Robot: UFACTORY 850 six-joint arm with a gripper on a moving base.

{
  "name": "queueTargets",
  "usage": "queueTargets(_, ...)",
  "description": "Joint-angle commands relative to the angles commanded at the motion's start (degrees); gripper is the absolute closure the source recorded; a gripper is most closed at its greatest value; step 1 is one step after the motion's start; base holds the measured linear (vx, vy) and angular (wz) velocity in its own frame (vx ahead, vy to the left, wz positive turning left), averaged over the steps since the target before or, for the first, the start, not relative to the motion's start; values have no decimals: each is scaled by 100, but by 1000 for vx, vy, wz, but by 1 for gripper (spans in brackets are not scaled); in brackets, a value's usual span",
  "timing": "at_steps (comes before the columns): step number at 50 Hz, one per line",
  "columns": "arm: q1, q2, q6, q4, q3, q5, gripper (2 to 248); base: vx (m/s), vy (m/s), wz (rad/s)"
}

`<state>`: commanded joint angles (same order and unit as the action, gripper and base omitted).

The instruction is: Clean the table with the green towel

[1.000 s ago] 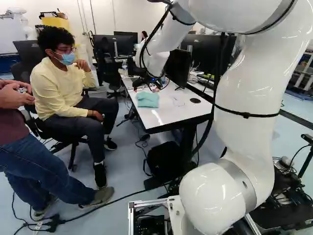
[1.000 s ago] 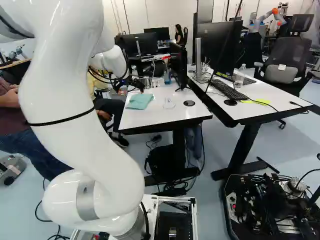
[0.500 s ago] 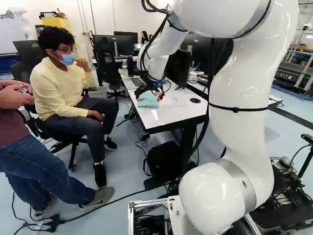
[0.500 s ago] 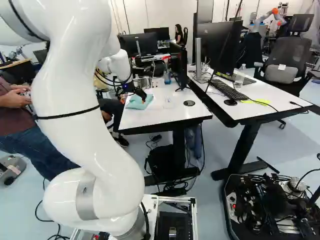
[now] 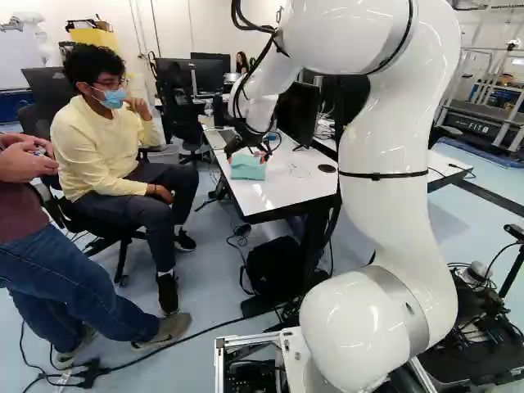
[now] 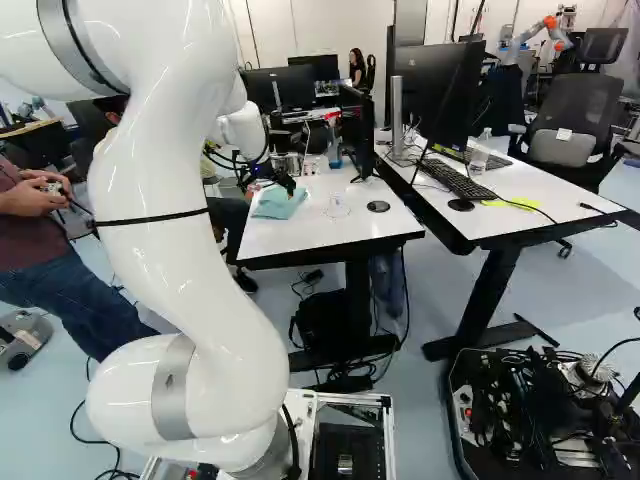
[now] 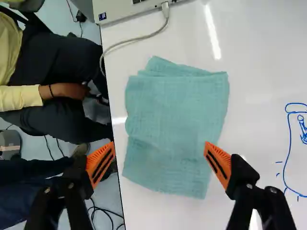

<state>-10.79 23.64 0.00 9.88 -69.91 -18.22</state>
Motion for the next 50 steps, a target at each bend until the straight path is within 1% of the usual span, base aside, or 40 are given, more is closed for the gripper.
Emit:
queueTargets(14,-1,18,0,0,-14,48,3,0,0,0)
queueTargets(26,2,164,0,-28,-47,209,3,0,0,0)
queueTargets(36,48,212,0,-70,-14,602,3,0,0,0)
queueTargets(45,117,41,0,-78,220,1101,3,0,0,0)
queueTargets(50,149,-73,0,-78,367,1299,3,0,0,0)
